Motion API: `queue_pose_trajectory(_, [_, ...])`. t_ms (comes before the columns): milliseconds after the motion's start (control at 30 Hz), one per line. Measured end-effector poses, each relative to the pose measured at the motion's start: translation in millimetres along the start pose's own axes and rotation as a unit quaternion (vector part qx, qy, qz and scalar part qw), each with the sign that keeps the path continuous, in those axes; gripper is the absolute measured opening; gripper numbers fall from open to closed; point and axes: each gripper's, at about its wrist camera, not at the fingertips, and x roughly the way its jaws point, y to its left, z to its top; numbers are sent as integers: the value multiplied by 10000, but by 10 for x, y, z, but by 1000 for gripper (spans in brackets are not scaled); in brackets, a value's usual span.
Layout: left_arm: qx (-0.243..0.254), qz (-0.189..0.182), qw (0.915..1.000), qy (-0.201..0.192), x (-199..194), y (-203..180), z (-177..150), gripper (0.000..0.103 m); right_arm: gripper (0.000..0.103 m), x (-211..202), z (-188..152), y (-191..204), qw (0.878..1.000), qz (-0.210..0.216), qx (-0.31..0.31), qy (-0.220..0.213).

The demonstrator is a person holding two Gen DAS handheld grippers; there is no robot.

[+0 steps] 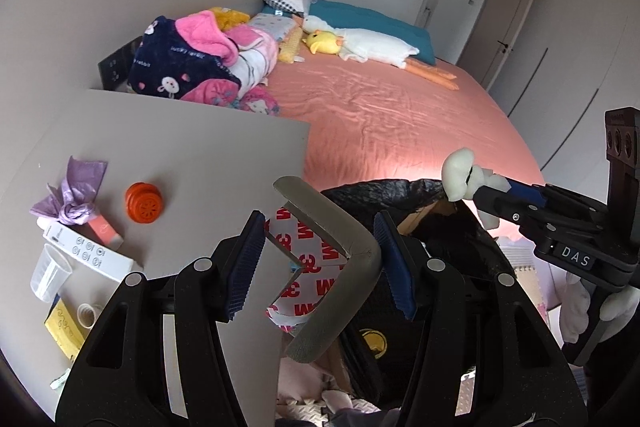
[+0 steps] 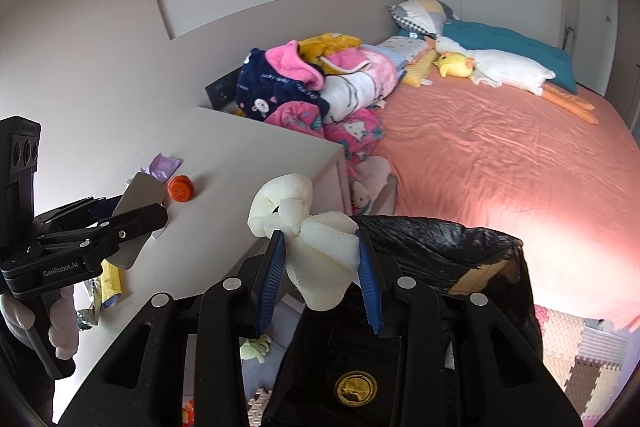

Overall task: Collect trash
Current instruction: 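Carry the grey piece and white foam flower over the trash bag, then open both tools to drop the foam pieces into the bag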

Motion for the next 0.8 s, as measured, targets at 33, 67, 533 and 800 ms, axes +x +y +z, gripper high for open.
queue_pose_trajectory(33, [48, -50, 10000, 7, 22, -44, 11, 55, 37, -25, -7, -38, 10000, -36, 30, -15])
queue_pose_trajectory(67, [100, -98, 9999, 17, 44, -97, 22, 55, 37, -53, -16, -82, 9999, -75, 64, -31])
queue_pose_trajectory(533, [661, -1104, 9905, 492, 448, -746, 109, 95, 55, -455, -157, -729, 9935, -576, 913, -360])
queue_pose_trajectory(800, [675, -1583, 9832, 608, 618, -1054, 58, 97, 76, -676, -234, -1002, 9846, -1116, 1193, -627])
